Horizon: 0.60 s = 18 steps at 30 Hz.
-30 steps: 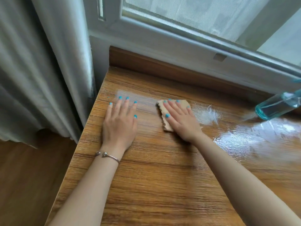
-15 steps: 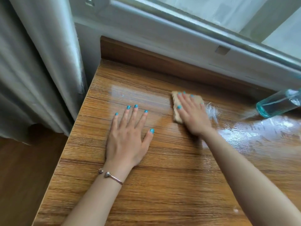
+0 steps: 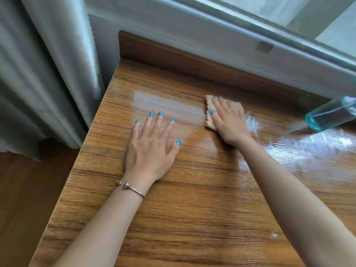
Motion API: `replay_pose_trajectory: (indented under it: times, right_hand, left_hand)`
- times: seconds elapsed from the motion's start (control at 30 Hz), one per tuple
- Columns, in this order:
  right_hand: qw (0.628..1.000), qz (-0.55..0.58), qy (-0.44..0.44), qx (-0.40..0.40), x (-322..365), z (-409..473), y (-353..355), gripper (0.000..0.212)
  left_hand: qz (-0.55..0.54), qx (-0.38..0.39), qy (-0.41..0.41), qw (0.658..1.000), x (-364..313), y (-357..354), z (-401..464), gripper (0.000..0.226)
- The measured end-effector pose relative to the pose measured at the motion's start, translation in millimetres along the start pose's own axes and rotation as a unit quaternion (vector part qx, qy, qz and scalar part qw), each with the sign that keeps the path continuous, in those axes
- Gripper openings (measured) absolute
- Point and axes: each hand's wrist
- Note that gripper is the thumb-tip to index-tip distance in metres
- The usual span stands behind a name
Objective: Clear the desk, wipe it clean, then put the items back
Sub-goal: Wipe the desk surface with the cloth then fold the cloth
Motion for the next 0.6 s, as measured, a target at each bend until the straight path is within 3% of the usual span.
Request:
replay_pose_trajectory:
  times: [0.1,0.17,0.33,0.43,0.47,0.53,0.6]
  right_hand:
    - [0.997,0.013,-0.078,-0.024,6,47,3,0.055]
    - [0.995,0.019,-0.088,-0.031,17,31,-5,0.055]
    - [0.999,-0.001,0.043,-0.013,35,-119,-36,0.061]
    - [0.996,-0.023,0.088,0.011,12,-89,-22,0.056]
    - [0.998,-0.026,0.065,0.008,7,-61,-16,0.054]
    - [1.000,-0.009,-0.011,0.004,6,-19,-7,0.053]
    - [0.999,0.006,-0.034,-0.008,15,-22,-13,0.053]
  left_hand:
    - [0.006,0.003,-0.001,1.000,0,-3,0,0.067]
    - [0.009,0.012,-0.003,1.000,0,-1,1,0.065]
    - [0.009,0.000,0.000,1.000,-3,4,-2,0.060]
    - [-0.027,-0.080,-0.012,0.996,-9,11,-9,0.056]
    - [-0.024,-0.098,-0.007,0.995,-12,12,-15,0.054]
    - [-0.037,-0.063,0.035,0.997,-21,12,-40,0.056]
    - [-0.049,-0.024,0.082,0.995,-27,6,-71,0.059]
Point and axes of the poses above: each hand's wrist, its own z-axis towards the middle knuckle, its own y-axis out of the back of the hand, x = y × z, and after that the axes turned 4 degrees about z, right-handed
